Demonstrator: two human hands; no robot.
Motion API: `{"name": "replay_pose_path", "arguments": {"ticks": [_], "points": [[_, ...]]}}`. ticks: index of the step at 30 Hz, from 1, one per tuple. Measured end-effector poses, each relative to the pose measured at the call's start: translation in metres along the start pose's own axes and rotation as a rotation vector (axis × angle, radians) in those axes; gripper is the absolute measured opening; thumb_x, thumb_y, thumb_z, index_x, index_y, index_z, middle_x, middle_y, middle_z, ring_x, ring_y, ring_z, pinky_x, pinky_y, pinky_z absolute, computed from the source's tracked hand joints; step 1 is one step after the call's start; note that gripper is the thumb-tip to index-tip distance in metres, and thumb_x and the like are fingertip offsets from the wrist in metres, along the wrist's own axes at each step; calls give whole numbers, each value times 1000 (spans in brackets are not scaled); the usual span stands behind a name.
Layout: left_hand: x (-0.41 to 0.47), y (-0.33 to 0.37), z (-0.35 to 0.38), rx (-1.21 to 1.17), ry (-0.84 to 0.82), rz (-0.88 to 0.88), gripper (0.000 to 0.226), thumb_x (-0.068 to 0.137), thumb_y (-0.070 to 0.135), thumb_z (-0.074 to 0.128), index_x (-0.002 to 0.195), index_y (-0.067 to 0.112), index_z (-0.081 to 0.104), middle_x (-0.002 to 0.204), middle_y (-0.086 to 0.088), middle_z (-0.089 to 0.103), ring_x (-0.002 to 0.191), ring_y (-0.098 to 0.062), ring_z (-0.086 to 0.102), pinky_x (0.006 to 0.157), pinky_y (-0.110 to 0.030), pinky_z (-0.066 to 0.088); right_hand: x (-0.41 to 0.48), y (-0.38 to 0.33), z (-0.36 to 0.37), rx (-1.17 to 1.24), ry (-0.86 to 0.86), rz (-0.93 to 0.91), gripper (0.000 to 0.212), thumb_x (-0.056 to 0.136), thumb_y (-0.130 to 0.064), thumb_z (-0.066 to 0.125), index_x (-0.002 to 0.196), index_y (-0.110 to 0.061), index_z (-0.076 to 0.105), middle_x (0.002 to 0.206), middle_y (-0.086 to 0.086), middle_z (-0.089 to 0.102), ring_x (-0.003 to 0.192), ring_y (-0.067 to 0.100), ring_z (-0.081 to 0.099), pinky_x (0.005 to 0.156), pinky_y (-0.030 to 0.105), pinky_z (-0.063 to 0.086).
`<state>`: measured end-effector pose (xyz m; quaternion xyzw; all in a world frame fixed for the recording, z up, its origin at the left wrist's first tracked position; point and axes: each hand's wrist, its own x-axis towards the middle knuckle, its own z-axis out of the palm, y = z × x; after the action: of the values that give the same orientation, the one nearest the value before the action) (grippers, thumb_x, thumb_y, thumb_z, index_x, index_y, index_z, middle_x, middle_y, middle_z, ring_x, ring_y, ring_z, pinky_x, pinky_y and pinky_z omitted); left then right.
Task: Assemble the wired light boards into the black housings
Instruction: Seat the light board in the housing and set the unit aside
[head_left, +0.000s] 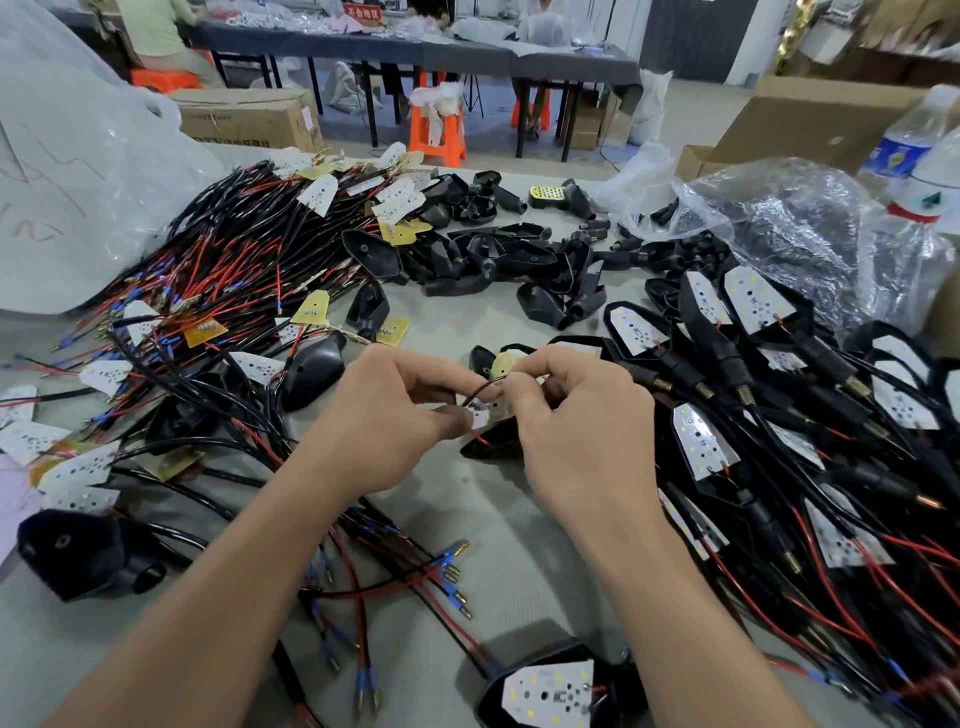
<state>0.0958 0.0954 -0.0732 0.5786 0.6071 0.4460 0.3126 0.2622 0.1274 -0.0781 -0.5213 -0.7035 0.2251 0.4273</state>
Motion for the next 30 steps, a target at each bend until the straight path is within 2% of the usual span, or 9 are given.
{"name": "replay_pose_path", "arguments": {"ticks": [3,6,9,13,16,21,23,27,30], "points": [[-1,0,5,-150,15,-28,51,77,-16,75,90,33,83,77,-12,77,70,-25,67,73,-38,58,0,1,1,-53,16,-14,10,89,-31,63,79,-28,67,51,-15,52,63,24,52,66,36,43],[-2,2,6,-344,0,-33,55,76,-26,69,101,22,80,82,-8,79,67,-16,71,68,-23,59,2,0,0,-70,39,-5,11,90,-29,65,79,-29,67,50,-13,51,60,19,52,65,35,44],[-2,3,5,-435,6,-68,47,78,-24,67,69,21,79,62,0,69,57,-10,66,62,-20,55,1,-1,-2,-37,60,11,12,91,-30,65,80,-29,68,55,-13,59,62,17,56,68,37,47],[-3,5,13,-486,64,-142,30,84,-4,74,70,22,78,61,3,65,59,-10,65,60,-26,59,-1,-3,-1,3,100,12,12,92,-30,66,82,-25,68,60,-8,64,64,19,60,71,40,50],[-5,5,22,-320,189,-98,21,73,11,88,69,24,72,62,1,69,55,-13,67,57,-31,59,-4,-5,2,1,91,-12,11,92,-29,67,83,-24,68,62,-7,66,66,17,62,72,38,51],[-6,7,27,-149,281,-122,14,64,26,74,76,27,68,66,3,74,64,-21,72,76,-57,62,-6,-4,3,-72,89,-86,9,91,-27,68,85,-22,71,68,-4,66,74,23,62,74,40,49],[-5,9,26,-233,221,-122,18,66,19,67,80,29,70,79,-1,79,80,-28,77,81,-56,62,-4,-2,2,-81,98,-75,8,92,-26,68,87,-22,73,74,-3,70,79,25,64,77,42,49],[-3,11,22,-577,80,-92,37,82,-11,52,92,19,71,96,-12,80,85,-25,78,66,-28,62,3,3,-1,-24,120,-9,7,92,-24,68,88,-23,74,81,-2,73,86,25,68,83,44,50],[0,9,16,-785,-55,-142,42,90,-20,40,109,8,65,109,-17,77,95,-28,77,74,-32,64,3,3,-2,-4,166,-6,7,91,-24,67,85,-25,72,76,-4,71,81,23,66,80,43,50]]}}
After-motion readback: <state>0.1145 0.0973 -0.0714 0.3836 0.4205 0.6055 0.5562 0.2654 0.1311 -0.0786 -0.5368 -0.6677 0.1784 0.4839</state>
